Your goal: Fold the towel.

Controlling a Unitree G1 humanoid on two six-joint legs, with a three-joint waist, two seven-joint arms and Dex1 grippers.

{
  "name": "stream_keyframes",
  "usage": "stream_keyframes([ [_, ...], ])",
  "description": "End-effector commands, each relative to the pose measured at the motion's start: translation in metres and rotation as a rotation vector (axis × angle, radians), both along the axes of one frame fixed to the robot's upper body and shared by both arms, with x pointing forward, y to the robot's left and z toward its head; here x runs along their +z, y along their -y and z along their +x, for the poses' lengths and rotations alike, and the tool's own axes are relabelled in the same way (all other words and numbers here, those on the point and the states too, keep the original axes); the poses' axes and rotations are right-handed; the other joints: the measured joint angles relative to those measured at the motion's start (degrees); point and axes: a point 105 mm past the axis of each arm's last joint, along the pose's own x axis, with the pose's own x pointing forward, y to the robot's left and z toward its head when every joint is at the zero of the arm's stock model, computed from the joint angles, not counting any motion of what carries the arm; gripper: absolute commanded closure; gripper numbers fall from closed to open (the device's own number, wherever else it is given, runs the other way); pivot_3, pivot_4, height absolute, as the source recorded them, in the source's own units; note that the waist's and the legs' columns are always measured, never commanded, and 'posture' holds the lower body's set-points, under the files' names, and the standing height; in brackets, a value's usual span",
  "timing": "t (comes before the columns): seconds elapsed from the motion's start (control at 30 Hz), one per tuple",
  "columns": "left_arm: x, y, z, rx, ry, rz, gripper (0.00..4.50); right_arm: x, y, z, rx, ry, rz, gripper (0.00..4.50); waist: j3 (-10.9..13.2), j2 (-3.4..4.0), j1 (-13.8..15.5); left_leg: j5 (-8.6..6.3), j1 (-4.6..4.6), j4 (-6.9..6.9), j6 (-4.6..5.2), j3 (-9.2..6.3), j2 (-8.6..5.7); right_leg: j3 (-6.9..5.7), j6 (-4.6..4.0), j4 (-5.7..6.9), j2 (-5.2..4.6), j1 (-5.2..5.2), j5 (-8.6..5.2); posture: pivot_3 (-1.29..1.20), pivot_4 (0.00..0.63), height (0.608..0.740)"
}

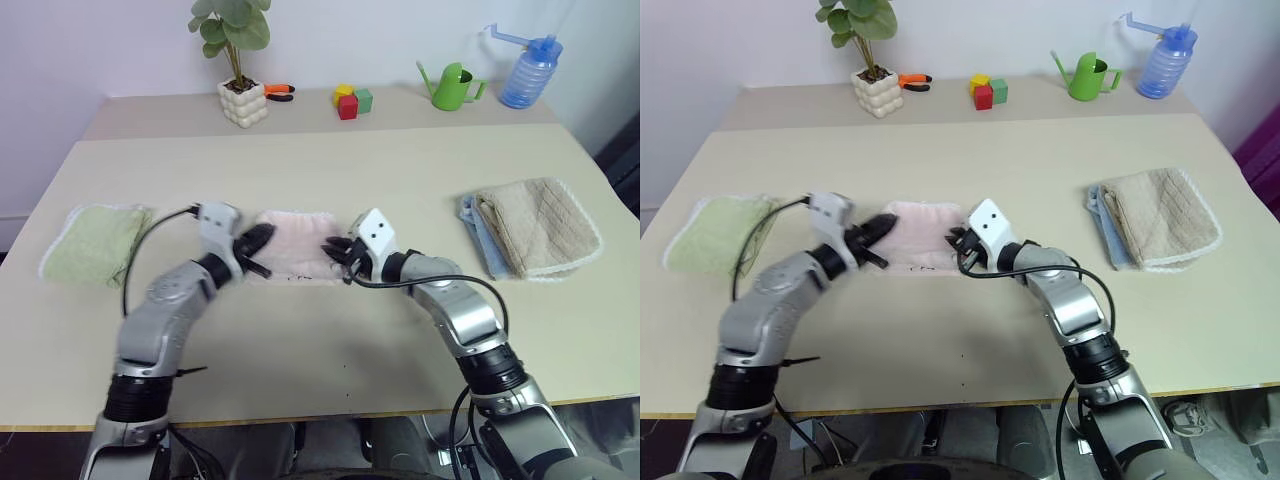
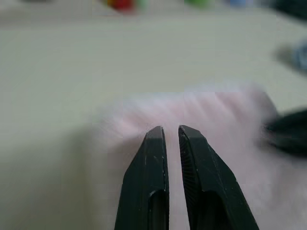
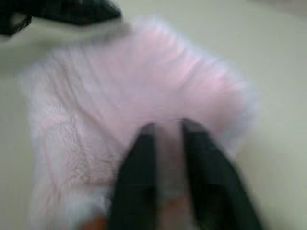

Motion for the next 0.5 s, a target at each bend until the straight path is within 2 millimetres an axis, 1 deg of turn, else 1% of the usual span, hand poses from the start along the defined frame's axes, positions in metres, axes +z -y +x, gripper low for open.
stream_keyframes([
  [0.03,0.007,-0.027,-0.001,0.083,-0.023,-0.067,2.24,0.018,0.000,-0.020,0.109,0.067,-0.014,1.66,0.0,0.00,0.0,0.00,0.00,-0.01,0.00,0.01,0.00,0.00,0.00,-0.01,0.00,0.00,0.00,0.00,0.150,0.732],
  [0.07,0.003,-0.030,-0.001,0.090,-0.067,-0.115,1.74,0.019,0.000,-0.026,0.140,0.070,-0.028,1.22,0.0,0.00,0.0,0.00,0.00,0.00,0.00,0.00,0.00,-0.01,0.01,-0.02,0.00,0.01,0.00,0.00,0.150,0.732],
  [0.13,-0.005,-0.025,-0.005,0.055,-0.140,-0.185,0.62,0.021,0.001,-0.031,0.165,0.070,-0.036,0.11,0.0,-0.01,0.1,-0.02,0.00,0.02,0.03,0.01,-0.01,-0.01,0.01,-0.02,-0.01,0.03,0.00,0.00,0.150,0.732],
  [0.17,-0.008,-0.021,-0.008,0.035,-0.171,-0.209,0.11,0.022,0.002,-0.032,0.165,0.076,-0.038,0.00,0.0,-0.01,0.1,-0.03,0.01,0.03,0.06,0.00,-0.01,-0.01,0.01,-0.01,-0.01,0.05,0.00,0.00,0.150,0.732],
  [0.2,-0.013,-0.016,-0.009,0.023,-0.208,-0.222,0.04,0.023,0.002,-0.031,0.160,0.087,-0.046,0.00,0.0,-0.01,0.1,-0.04,0.00,0.05,0.07,0.00,0.00,-0.02,0.01,-0.01,-0.01,0.05,0.00,0.00,0.150,0.732],
  [0.33,-0.035,-0.003,-0.011,0.003,-0.349,-0.246,0.04,0.026,0.003,-0.033,0.168,0.122,-0.068,0.00,0.0,-0.03,0.2,-0.01,0.01,0.10,0.01,0.00,-0.01,-0.02,0.01,0.02,-0.01,0.08,0.00,0.00,0.150,0.732],
  [0.4,-0.040,0.003,-0.010,-0.008,-0.394,-0.282,0.04,0.027,0.003,-0.033,0.171,0.128,-0.066,0.00,0.0,-0.03,0.2,0.00,0.02,0.10,0.00,0.00,-0.01,-0.02,0.01,0.02,-0.01,0.08,0.00,0.00,0.150,0.732],
  [0.5,-0.041,0.022,-0.012,-0.083,-0.430,-0.322,0.04,0.026,0.002,-0.033,0.175,0.139,-0.072,0.00,0.0,-0.03,0.3,0.00,0.02,0.10,0.00,0.00,-0.01,-0.02,0.01,0.01,-0.01,0.08,0.00,0.00,0.150,0.732],
])
